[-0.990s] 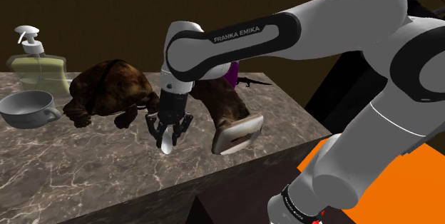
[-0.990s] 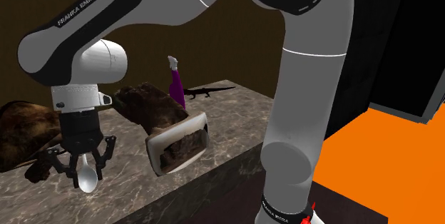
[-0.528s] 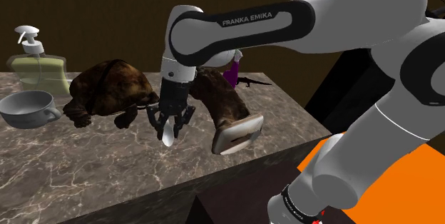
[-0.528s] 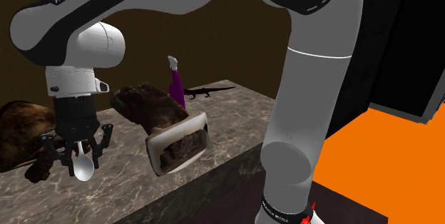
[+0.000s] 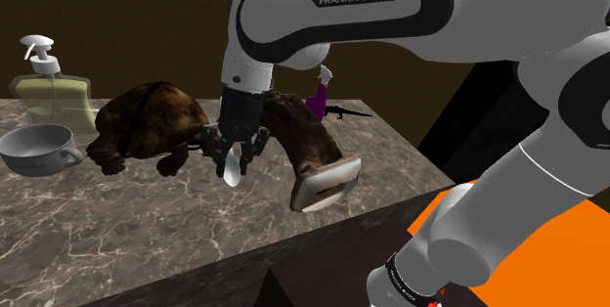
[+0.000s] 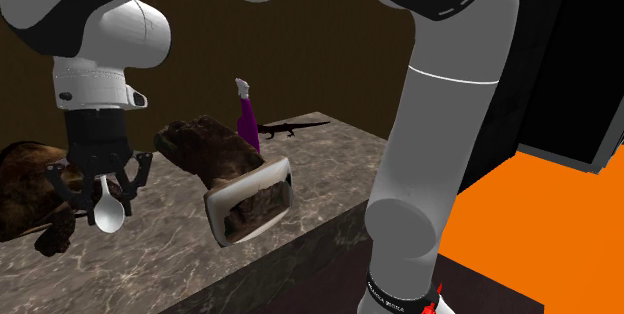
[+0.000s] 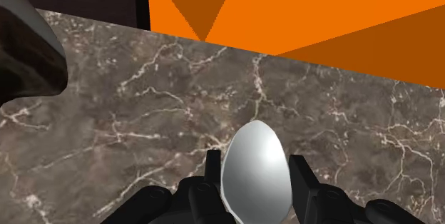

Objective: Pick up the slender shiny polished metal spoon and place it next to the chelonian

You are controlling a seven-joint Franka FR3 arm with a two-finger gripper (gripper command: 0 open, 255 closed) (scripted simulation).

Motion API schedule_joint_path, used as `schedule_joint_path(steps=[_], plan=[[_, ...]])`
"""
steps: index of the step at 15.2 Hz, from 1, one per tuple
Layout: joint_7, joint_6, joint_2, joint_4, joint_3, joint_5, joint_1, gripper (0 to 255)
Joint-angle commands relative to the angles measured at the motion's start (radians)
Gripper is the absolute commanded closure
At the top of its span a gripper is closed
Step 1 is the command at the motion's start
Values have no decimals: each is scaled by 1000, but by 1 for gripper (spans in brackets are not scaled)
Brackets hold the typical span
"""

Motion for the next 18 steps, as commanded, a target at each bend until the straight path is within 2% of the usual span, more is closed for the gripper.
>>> schedule_joint_path(steps=[1, 18], plan=[[7, -26, -10, 17, -2, 1, -1, 255], [68, -241, -36, 214, -18, -7, -9, 255]])
